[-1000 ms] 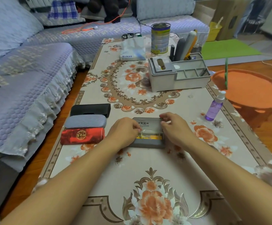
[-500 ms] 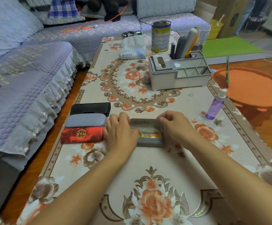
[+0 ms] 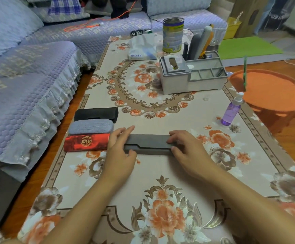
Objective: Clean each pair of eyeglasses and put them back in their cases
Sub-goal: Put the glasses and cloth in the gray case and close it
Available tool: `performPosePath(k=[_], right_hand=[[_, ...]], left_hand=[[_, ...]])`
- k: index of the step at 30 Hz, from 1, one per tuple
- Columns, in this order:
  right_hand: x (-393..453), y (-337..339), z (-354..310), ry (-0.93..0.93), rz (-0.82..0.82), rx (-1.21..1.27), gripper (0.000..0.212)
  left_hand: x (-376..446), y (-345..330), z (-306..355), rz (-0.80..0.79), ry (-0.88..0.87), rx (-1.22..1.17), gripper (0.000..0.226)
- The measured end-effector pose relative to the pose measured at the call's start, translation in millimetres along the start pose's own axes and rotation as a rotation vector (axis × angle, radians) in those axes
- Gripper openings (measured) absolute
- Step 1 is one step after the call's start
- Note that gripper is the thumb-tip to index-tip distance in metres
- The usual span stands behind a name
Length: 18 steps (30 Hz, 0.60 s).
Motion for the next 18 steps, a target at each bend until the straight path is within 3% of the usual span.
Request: performPosePath(k=[6,11,15,18], right_hand=[[-3,-3,-3,0.102,0.002,-0.099,0.019],[-3,-6,-9,0.171,-0.054,-0.284,0.012],[2,-9,-13,0.173,-0.169,-0.362,0.032],[9,-2,-17,0.134,-0.158,-0.321,0.048]], left_hand=[[-6,-3,-4,-0.078,-0.206,0.319,0.052],[-13,-9,0,-0.08,-0.389,0.546,0.062],[-15,-7,4,-0.095,-0.35,0.545,0.062],[-24,9,-7,-0.074,-0.156,0.403,0.06]])
Point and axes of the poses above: each hand's wrist, its own x-axis towards the middle knuckle, its own y-axis out of the back of the hand, z = x × y, the point moved 9 cm from there along x, towards the middle knuckle, and after that the axes turned 3 degrees about -y, right-handed, at the moved point
